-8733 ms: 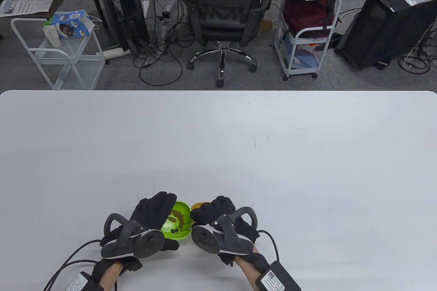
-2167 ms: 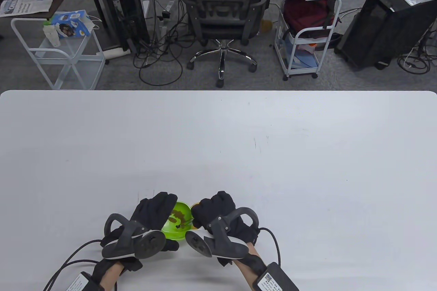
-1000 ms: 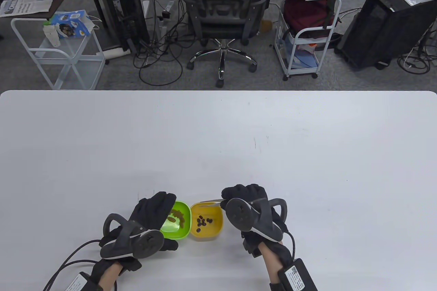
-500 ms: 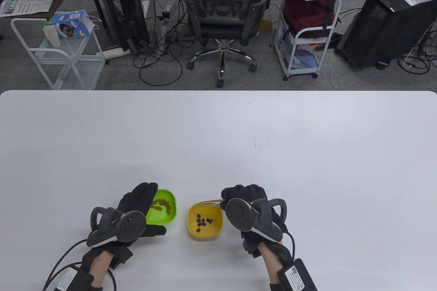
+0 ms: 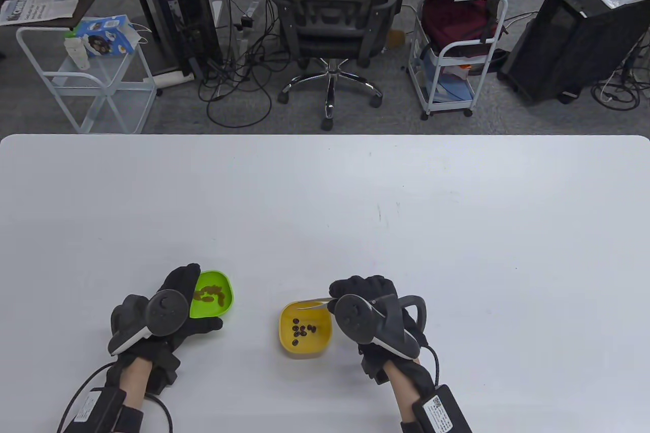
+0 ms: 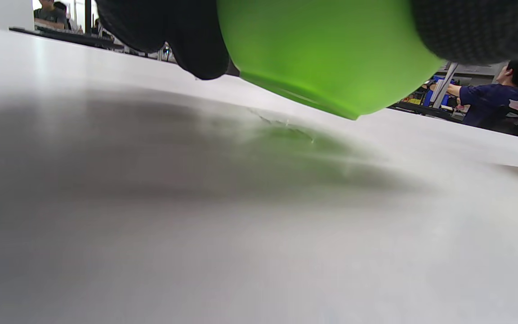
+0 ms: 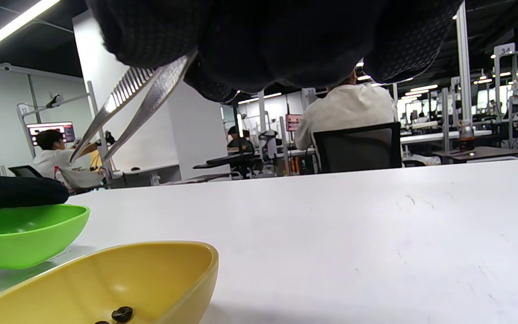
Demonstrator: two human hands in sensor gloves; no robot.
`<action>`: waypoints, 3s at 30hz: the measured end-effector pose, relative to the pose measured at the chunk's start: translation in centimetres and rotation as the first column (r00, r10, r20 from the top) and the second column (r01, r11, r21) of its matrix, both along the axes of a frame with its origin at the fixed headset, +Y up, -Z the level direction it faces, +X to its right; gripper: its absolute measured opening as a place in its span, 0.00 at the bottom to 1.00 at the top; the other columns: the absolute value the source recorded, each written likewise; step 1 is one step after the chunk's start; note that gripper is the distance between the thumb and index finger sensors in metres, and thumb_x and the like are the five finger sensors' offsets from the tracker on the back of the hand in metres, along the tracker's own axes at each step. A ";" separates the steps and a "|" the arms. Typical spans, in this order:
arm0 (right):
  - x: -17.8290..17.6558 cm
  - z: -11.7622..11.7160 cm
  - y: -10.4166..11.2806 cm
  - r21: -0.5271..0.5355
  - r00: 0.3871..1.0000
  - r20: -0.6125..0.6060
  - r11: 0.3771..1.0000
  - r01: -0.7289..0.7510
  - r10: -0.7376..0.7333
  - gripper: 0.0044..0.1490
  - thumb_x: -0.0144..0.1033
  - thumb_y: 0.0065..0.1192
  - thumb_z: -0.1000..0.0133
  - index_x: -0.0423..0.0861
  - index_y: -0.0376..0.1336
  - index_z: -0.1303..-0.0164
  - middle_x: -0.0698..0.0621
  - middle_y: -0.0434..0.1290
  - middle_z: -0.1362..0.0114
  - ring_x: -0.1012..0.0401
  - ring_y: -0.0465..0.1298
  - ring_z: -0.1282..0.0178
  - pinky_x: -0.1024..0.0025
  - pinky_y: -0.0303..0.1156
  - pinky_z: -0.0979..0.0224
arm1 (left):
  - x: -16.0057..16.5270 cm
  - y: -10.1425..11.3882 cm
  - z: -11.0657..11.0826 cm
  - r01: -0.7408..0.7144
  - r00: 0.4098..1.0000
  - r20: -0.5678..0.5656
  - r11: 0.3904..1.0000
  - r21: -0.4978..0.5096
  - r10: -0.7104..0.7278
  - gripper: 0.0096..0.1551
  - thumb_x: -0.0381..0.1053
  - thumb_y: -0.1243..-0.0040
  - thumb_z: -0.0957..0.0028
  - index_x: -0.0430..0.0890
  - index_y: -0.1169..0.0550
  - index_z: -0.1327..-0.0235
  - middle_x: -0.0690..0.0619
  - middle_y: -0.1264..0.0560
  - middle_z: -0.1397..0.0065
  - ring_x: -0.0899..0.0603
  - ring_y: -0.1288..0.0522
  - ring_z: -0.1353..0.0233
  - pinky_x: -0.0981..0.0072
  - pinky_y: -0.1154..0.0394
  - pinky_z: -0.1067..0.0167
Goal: Pick coffee beans with tweezers into small dish
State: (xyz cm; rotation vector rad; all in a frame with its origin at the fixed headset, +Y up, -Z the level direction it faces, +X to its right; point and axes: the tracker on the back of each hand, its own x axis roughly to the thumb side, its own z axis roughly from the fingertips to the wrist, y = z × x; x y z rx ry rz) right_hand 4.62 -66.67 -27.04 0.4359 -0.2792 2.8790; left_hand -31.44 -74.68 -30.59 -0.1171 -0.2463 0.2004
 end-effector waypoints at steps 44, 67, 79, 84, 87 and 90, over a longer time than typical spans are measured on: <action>-0.2 0.0 -0.3 -0.004 1.000 -0.021 1.000 0.016 -0.016 0.28 0.47 0.57 0.52 0.51 0.70 0.44 0.58 0.77 0.52 0.59 0.79 0.58 0.44 0.70 0.24 | -3.6 2.6 4.4 0.030 0.999 -0.028 0.999 0.026 -0.029 0.44 0.52 0.71 0.37 0.29 0.50 0.12 0.26 0.51 0.10 0.18 0.45 0.15 0.24 0.42 0.27; 5.6 -1.8 -0.9 -0.048 0.969 0.195 0.985 0.164 -0.152 0.27 0.46 0.57 0.51 0.51 0.69 0.43 0.58 0.76 0.51 0.59 0.79 0.56 0.44 0.69 0.22 | -3.7 3.2 4.7 0.072 0.996 -0.050 0.997 0.019 -0.071 0.43 0.52 0.70 0.37 0.30 0.48 0.12 0.27 0.50 0.10 0.19 0.44 0.15 0.26 0.41 0.26; 9.5 -3.6 -4.7 -0.195 0.919 0.356 0.948 0.250 -0.169 0.28 0.43 0.55 0.48 0.50 0.67 0.39 0.57 0.75 0.47 0.57 0.78 0.53 0.42 0.66 0.21 | -3.9 3.1 4.5 0.069 0.996 -0.063 0.998 0.000 -0.069 0.43 0.52 0.70 0.36 0.31 0.48 0.12 0.28 0.50 0.10 0.19 0.44 0.15 0.26 0.41 0.26; 9.2 -4.0 -5.8 -0.248 0.924 0.360 0.942 0.226 -0.126 0.28 0.42 0.53 0.46 0.49 0.65 0.36 0.56 0.74 0.45 0.57 0.77 0.51 0.41 0.65 0.21 | -3.9 3.0 4.5 0.071 0.996 -0.060 0.997 0.000 -0.071 0.43 0.52 0.70 0.36 0.31 0.48 0.12 0.28 0.50 0.10 0.19 0.44 0.15 0.26 0.41 0.26; 8.9 -4.2 -6.5 -0.293 0.932 0.351 0.934 0.204 -0.093 0.28 0.41 0.53 0.46 0.49 0.64 0.34 0.56 0.73 0.44 0.57 0.77 0.50 0.40 0.65 0.21 | -3.9 3.0 4.4 0.072 0.996 -0.058 0.997 0.000 -0.071 0.43 0.52 0.70 0.36 0.31 0.48 0.12 0.28 0.50 0.10 0.19 0.44 0.15 0.26 0.41 0.26; 8.7 -4.4 -7.2 -0.321 0.932 0.355 0.928 0.190 -0.068 0.29 0.40 0.53 0.45 0.48 0.63 0.33 0.56 0.73 0.43 0.56 0.76 0.50 0.40 0.65 0.21 | -3.9 2.9 4.4 0.070 0.996 -0.059 0.998 0.001 -0.070 0.43 0.52 0.70 0.36 0.31 0.48 0.12 0.28 0.50 0.10 0.19 0.44 0.15 0.26 0.41 0.26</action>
